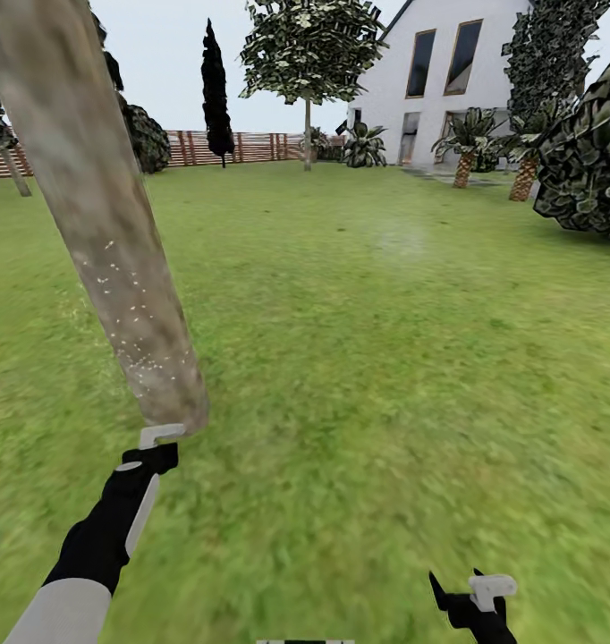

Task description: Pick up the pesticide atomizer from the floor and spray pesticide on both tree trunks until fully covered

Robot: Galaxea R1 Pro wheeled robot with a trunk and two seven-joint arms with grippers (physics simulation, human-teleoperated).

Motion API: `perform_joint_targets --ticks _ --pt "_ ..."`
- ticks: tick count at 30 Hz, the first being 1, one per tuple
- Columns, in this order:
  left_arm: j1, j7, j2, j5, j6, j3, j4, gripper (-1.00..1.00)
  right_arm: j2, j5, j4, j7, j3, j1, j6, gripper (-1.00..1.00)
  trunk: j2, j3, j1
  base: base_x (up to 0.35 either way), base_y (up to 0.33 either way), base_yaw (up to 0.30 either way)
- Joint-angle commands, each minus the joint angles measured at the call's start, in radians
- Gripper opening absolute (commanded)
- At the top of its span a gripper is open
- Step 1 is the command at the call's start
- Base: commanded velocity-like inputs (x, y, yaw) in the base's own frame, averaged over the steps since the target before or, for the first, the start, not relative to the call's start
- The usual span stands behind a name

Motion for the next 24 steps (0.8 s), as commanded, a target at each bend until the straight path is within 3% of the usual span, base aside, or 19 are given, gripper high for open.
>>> perform_joint_targets --ticks 1,5,13,15,16,17,24 --pt "0.0 0.0 0.0 -0.001 -0.001 0.0 0.008 -1.0 0.0 0.0 0.0 0.0 0.0 0.0 0.0 1.0 0.0 0.0 0.0 0.089 -0.267 0.093" --pt "0.0 0.001 0.0 -0.004 -0.059 -0.001 0.042 -1.0 0.0 0.0 0.0 0.0 0.0 0.0 0.0 1.0 0.0 -0.001 0.0 0.105 -0.267 0.217" --pt "0.0 0.002 0.0 -0.001 -0.065 -0.001 0.043 -1.0 0.0 0.0 0.0 -0.001 0.0 0.011 -0.002 1.0 0.0 -0.003 0.0 0.152 -0.266 0.269" --pt "0.0 0.002 0.0 -0.001 -0.065 -0.001 0.043 -1.0 0.001 0.0 -0.001 -0.001 0.0 0.056 -0.063 1.0 0.0 -0.003 0.0 0.161 -0.263 0.272" --pt "0.0 0.002 0.0 -0.001 -0.065 -0.001 0.043 -1.0 0.001 0.0 0.0 0.0 0.0 0.077 -0.149 1.0 0.0 -0.003 0.0 0.166 -0.258 0.259" --pt "0.0 0.003 -0.001 -0.001 -0.065 -0.001 0.043 -1.0 0.001 0.0 0.0 0.0 0.0 0.09 -0.186 1.0 0.0 -0.003 0.0 0.175 -0.25 0.235" --pt "0.0 0.026 -0.001 0.0 -0.063 -0.002 0.043 -1.0 0.007 -0.002 0.001 -0.001 0.0 0.1 -0.212 1.0 0.0 -0.003 0.0 0.181 -0.245 0.051"
